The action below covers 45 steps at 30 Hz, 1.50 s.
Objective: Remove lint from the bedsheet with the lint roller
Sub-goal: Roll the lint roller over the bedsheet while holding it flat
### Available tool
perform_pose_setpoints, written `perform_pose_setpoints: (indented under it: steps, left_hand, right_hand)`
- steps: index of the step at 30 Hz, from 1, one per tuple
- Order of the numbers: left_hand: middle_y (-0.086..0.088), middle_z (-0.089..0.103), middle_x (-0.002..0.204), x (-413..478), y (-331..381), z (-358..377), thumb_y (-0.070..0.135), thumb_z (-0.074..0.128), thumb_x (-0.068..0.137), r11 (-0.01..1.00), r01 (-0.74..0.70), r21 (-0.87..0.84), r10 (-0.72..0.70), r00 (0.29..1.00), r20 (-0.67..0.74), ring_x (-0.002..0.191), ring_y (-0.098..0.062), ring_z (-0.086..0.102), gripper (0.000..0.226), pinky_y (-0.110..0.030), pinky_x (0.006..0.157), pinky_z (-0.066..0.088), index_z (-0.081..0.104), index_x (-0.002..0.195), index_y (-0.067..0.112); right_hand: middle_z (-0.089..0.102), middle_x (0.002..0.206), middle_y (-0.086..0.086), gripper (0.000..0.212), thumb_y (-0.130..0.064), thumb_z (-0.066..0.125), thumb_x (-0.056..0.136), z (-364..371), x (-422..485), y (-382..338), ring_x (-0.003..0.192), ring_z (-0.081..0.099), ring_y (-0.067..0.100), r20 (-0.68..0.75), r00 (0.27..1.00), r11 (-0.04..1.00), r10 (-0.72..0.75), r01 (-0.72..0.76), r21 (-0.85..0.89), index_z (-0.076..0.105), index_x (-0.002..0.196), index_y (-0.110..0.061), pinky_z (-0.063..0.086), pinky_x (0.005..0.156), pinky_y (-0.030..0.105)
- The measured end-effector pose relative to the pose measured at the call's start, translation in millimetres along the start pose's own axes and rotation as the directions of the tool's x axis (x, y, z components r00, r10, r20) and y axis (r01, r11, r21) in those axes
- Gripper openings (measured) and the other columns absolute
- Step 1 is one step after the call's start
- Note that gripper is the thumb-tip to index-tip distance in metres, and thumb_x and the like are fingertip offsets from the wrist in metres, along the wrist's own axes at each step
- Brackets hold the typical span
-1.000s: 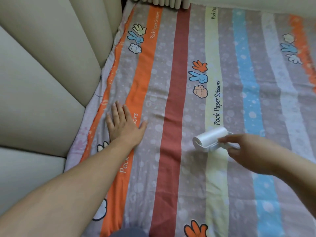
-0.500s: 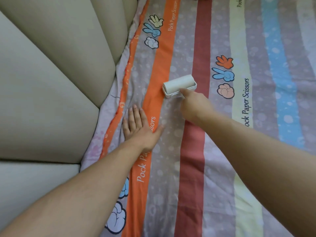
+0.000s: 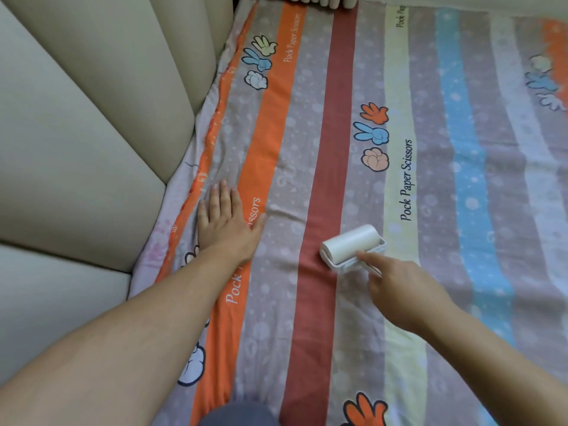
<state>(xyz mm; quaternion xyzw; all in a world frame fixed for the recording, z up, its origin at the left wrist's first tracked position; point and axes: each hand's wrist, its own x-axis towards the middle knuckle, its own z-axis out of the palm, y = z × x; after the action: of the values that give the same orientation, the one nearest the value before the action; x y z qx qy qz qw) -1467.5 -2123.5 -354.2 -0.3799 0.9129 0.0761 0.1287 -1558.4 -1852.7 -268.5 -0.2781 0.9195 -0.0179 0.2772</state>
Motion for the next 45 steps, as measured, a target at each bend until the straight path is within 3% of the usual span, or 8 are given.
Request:
perform_pose_setpoints:
  steps: [3, 8, 16, 22, 30, 37, 43, 45]
  left_hand:
    - [-0.006, -0.021, 0.168, -6, -8, 0, 0.067, 0.017, 0.100, 1.000, 0.016, 0.005, -0.016, 0.999, -0.029, 0.153, -0.022, -0.023, 0.086, -0.043, 0.124, -0.013, -0.009, 0.161, 0.012]
    - [-0.011, -0.011, 0.169, -20, -18, 5, 0.064, 0.026, 0.100, 0.996, 0.086, -0.037, -0.089, 0.991, -0.097, 0.156, -0.027, -0.013, 0.088, -0.043, 0.126, -0.006, -0.009, 0.160, 0.010]
    - [-0.010, -0.021, 0.167, -9, -24, 9, 0.064, 0.021, 0.100, 0.994, 0.087, -0.070, -0.087, 0.996, 0.012, 0.153, -0.025, -0.025, 0.087, -0.041, 0.122, -0.018, -0.017, 0.159, 0.012]
    - [-0.009, -0.033, 0.163, 4, -25, 14, 0.067, 0.016, 0.098, 0.992, 0.113, -0.053, -0.103, 0.982, 0.159, 0.148, -0.025, -0.035, 0.088, -0.043, 0.120, -0.022, -0.026, 0.156, 0.016]
    - [-0.009, -0.034, 0.163, 7, -24, 9, 0.071, 0.016, 0.097, 0.991, 0.120, -0.054, -0.105, 0.971, 0.217, 0.148, -0.025, -0.035, 0.090, -0.044, 0.121, -0.021, -0.027, 0.156, 0.018]
    - [-0.010, -0.024, 0.166, -10, -25, -4, 0.072, 0.023, 0.097, 0.992, 0.090, -0.085, -0.078, 0.987, 0.143, 0.152, -0.025, -0.026, 0.091, -0.042, 0.122, -0.016, -0.019, 0.159, 0.020]
    - [-0.016, -0.025, 0.165, -24, -38, -11, 0.075, 0.024, 0.095, 0.991, 0.117, -0.064, -0.105, 0.980, 0.172, 0.153, -0.025, -0.024, 0.103, -0.040, 0.124, -0.014, -0.025, 0.155, 0.006]
    - [-0.017, -0.025, 0.165, -24, -42, -10, 0.076, 0.022, 0.094, 0.993, 0.107, -0.049, -0.096, 0.978, 0.183, 0.153, -0.025, -0.024, 0.104, -0.041, 0.124, -0.015, -0.024, 0.155, 0.007]
  right_hand:
    - [0.059, 0.132, -0.002, 0.047, -0.030, 0.042, 0.095, -23, -20, 8, 0.110, 0.058, 0.022, 0.100, 0.995, 0.999, 0.022, -0.017, -0.042, 0.042, 0.139, -0.048, 0.045, 0.077, 0.029]
    - [0.062, 0.093, -0.001, 0.044, -0.027, 0.049, 0.092, -70, -25, -4, 0.063, 0.046, 0.013, 0.035, 0.999, 0.999, 0.030, -0.031, 0.027, 0.052, 0.129, -0.049, 0.040, 0.061, 0.029]
    - [0.061, 0.126, 0.008, 0.049, -0.017, 0.040, 0.094, -62, 103, -119, 0.106, 0.058, 0.032, -0.215, 0.962, 0.972, -0.169, 0.199, 0.124, 0.046, 0.139, -0.035, 0.049, 0.080, 0.036]
    - [0.055, 0.129, 0.008, 0.055, -0.008, 0.040, 0.089, -51, 174, -173, 0.110, 0.056, 0.028, -0.097, 0.986, 0.979, -0.134, 0.147, 0.138, 0.041, 0.142, -0.026, 0.046, 0.078, 0.034]
    - [0.063, 0.114, 0.010, 0.054, -0.020, 0.043, 0.090, -12, 108, -109, 0.096, 0.059, 0.031, -0.087, 0.979, 0.980, -0.187, 0.192, 0.052, 0.038, 0.143, -0.034, 0.049, 0.075, 0.038]
    - [0.063, 0.124, 0.006, 0.043, -0.029, 0.040, 0.096, -2, 22, -47, 0.106, 0.060, 0.029, 0.027, 0.994, 0.994, -0.108, 0.108, -0.005, 0.042, 0.138, -0.040, 0.051, 0.080, 0.037]
    - [0.057, 0.131, 0.001, 0.049, -0.025, 0.041, 0.094, -43, -14, -28, 0.097, 0.057, 0.020, 0.203, 0.979, 0.990, -0.027, 0.053, -0.127, 0.044, 0.139, -0.043, 0.050, 0.081, 0.029]
    - [0.057, 0.130, 0.001, 0.049, -0.024, 0.041, 0.093, -63, -16, -39, 0.093, 0.055, 0.020, 0.158, 0.986, 0.989, -0.045, 0.067, -0.135, 0.045, 0.137, -0.045, 0.049, 0.079, 0.029]
